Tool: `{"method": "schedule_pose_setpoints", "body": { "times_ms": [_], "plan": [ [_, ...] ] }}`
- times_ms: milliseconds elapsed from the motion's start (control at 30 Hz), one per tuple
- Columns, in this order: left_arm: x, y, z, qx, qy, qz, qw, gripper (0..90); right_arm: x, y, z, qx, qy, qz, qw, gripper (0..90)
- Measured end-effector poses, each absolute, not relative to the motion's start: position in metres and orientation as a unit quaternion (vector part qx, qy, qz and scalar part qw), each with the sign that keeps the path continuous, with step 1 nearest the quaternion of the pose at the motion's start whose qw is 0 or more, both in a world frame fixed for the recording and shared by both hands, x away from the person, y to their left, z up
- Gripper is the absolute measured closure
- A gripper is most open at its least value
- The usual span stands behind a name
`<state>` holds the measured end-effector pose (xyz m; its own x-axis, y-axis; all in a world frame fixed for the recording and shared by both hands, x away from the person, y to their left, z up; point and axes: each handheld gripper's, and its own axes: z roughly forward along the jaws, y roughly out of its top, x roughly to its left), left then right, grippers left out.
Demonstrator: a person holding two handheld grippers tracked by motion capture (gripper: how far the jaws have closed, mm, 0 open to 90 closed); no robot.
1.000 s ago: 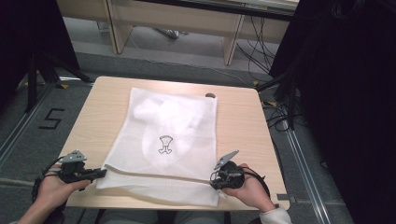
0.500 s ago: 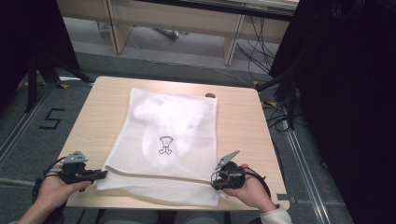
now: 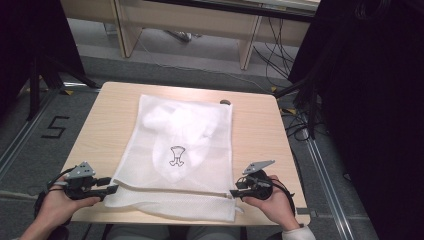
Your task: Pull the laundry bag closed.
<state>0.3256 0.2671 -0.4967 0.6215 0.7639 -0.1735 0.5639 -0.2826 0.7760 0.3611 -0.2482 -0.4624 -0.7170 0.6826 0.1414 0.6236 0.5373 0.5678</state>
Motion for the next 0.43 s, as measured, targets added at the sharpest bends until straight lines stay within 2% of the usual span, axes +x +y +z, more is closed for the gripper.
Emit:
{"method": "schedule_pose_setpoints", "body": {
  "times_ms": [67, 167, 200, 300, 400, 433],
  "plan": [
    [0.3265, 0.2675, -0.4950, 0.784, 0.421, 0.123, 0.440, 43.3, 0.3629, -0.2516, -0.4609, 0.374, 0.873, 0.311, 0.049, 55.2],
    [0.3277, 0.2679, -0.4937, 0.773, 0.427, 0.131, 0.452, 37.1, 0.3655, -0.2522, -0.4649, 0.367, 0.871, 0.318, 0.075, 52.5],
    [0.3277, 0.2684, -0.4933, 0.774, 0.428, 0.133, 0.447, 34.6, 0.3648, -0.2518, -0.4635, 0.376, 0.867, 0.320, 0.066, 52.1],
    [0.3276, 0.2673, -0.4939, 0.774, 0.428, 0.135, 0.447, 33.6, 0.3660, -0.2535, -0.4621, 0.375, 0.870, 0.313, 0.072, 51.7],
    [0.3282, 0.2660, -0.4932, 0.781, 0.419, 0.138, 0.441, 33.5, 0.3676, -0.2545, -0.4663, 0.386, 0.860, 0.318, 0.100, 51.4],
    [0.3285, 0.2655, -0.4935, 0.780, 0.419, 0.140, 0.443, 33.5, 0.3676, -0.2557, -0.4649, 0.383, 0.861, 0.320, 0.094, 51.1]
  ]
}}
